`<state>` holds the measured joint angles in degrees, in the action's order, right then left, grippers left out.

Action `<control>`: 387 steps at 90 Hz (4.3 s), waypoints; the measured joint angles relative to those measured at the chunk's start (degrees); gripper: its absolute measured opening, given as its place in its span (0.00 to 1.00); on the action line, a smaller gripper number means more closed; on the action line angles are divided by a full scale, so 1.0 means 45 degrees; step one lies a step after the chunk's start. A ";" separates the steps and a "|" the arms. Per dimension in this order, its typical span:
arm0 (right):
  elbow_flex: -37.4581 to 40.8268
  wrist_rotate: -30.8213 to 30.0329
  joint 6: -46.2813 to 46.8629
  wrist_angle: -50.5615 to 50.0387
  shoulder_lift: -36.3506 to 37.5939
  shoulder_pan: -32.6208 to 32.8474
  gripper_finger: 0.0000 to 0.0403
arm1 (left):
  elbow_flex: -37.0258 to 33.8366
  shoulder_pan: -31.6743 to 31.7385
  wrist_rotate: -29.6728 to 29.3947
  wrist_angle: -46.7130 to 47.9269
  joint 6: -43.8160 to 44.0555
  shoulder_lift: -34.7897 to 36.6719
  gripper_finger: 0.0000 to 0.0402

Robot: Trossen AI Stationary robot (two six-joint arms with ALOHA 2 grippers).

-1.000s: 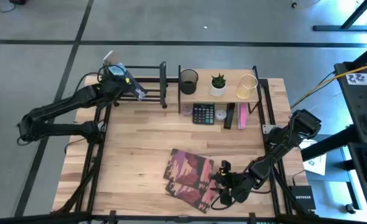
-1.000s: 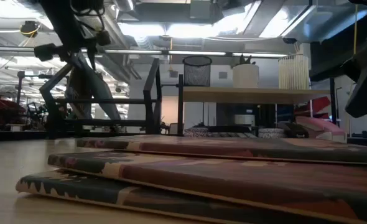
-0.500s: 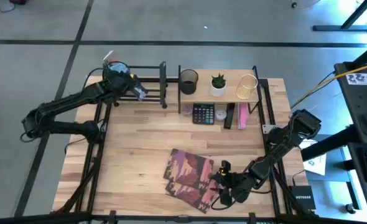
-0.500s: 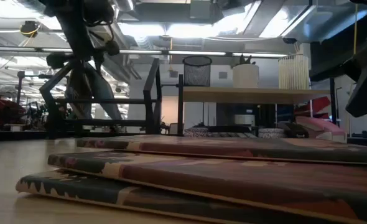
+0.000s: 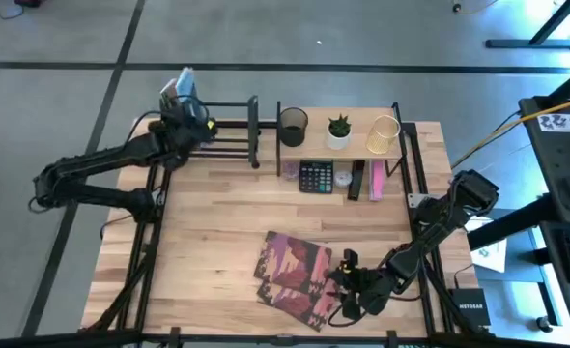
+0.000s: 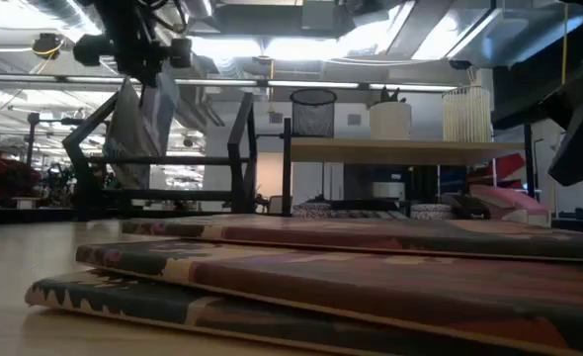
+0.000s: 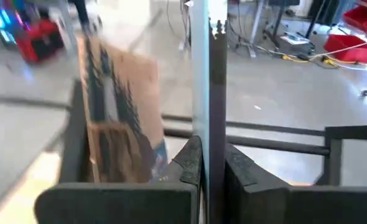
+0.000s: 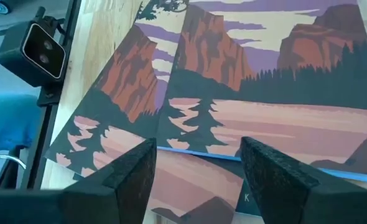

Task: Stock shelves
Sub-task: Put the blue book on the book shelf

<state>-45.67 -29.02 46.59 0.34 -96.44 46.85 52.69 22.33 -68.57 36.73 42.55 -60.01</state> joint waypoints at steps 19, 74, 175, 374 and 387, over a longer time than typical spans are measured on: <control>0.0000 0.0005 0.0211 0.0004 0.0000 -0.0020 0.54 | -0.0899 -0.0035 -0.0324 0.0081 -0.0134 -0.0083 0.00; 0.0000 0.0126 0.0685 0.0108 0.0000 -0.0010 0.54 | -0.1594 0.0882 0.1151 0.0053 0.0871 -0.0069 0.19; 0.0000 0.0015 0.0583 0.0397 0.0000 0.0000 0.54 | -0.0875 0.2526 0.4008 0.0249 0.0113 0.0170 0.11; 0.0000 0.0121 0.1258 0.0679 0.0000 -0.0087 0.54 | -0.2185 -0.0884 -0.2115 -0.0154 0.0529 0.0389 0.01; 0.0000 0.0098 0.1258 0.0674 0.0000 -0.0087 0.54 | -0.2551 -0.1550 -0.3416 -0.0297 0.0582 0.0389 0.00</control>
<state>-45.67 -28.57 52.25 3.38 -96.44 46.46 41.21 15.36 -83.94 35.40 45.17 -58.26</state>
